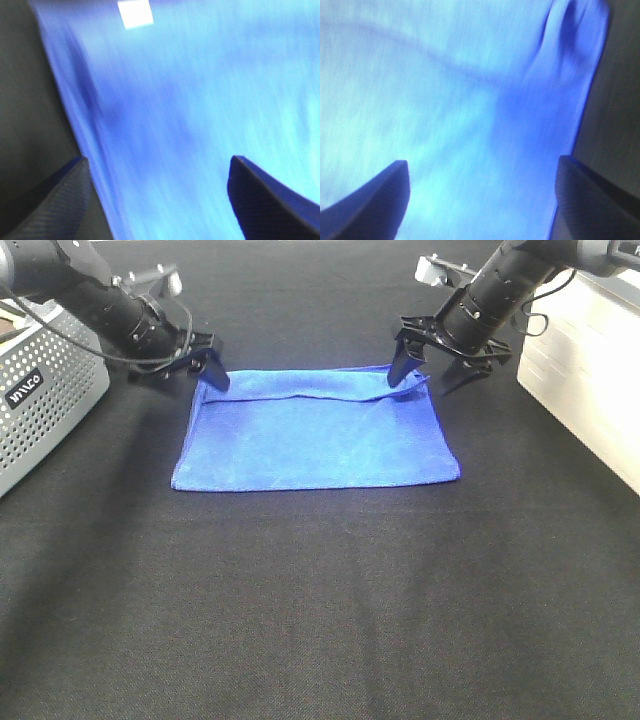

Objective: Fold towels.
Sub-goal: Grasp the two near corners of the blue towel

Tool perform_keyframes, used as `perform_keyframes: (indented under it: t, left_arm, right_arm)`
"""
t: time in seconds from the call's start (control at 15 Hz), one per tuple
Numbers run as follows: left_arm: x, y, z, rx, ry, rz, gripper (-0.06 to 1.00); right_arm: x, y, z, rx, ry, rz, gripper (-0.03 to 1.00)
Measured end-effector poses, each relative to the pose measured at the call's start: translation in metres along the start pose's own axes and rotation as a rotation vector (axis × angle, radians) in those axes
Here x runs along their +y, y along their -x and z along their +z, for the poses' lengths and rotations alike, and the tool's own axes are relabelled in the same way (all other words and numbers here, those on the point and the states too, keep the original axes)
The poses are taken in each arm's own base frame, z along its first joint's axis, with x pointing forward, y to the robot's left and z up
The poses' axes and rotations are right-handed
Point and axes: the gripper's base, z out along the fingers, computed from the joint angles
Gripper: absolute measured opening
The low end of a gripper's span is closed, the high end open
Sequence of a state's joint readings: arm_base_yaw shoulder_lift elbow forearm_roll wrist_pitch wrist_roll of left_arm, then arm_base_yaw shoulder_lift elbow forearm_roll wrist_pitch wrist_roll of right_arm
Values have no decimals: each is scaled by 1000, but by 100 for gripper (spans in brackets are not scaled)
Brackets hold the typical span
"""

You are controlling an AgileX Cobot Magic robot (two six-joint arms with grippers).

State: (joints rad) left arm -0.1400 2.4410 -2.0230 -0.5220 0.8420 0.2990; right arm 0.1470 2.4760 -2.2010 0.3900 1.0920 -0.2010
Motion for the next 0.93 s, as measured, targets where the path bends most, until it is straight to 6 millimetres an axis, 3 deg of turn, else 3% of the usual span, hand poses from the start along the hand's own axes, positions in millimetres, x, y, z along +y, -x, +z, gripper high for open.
perform_keyframes:
  t: [0.33, 0.47, 0.6, 0.73, 0.93]
  left_arm:
    - [-7, -20, -12, 139, -26, -105, 73]
    - [-11, -36, -33, 96, 9, -144, 73]
    - [-15, -56, -53, 76, 34, -163, 73]
    - [-10, -78, -51, 124, 50, -191, 73]
    - [-8, -79, -48, 116, 57, -194, 73]
  right_arm:
    - [6, -7, -13, 90, 10, 31, 75]
    - [8, -14, -24, 107, -5, 43, 75]
    - [9, -33, -28, 158, -15, 64, 75]
    - [7, -59, -28, 130, -43, 100, 75]
    - [4, -70, -26, 41, -74, 119, 75]
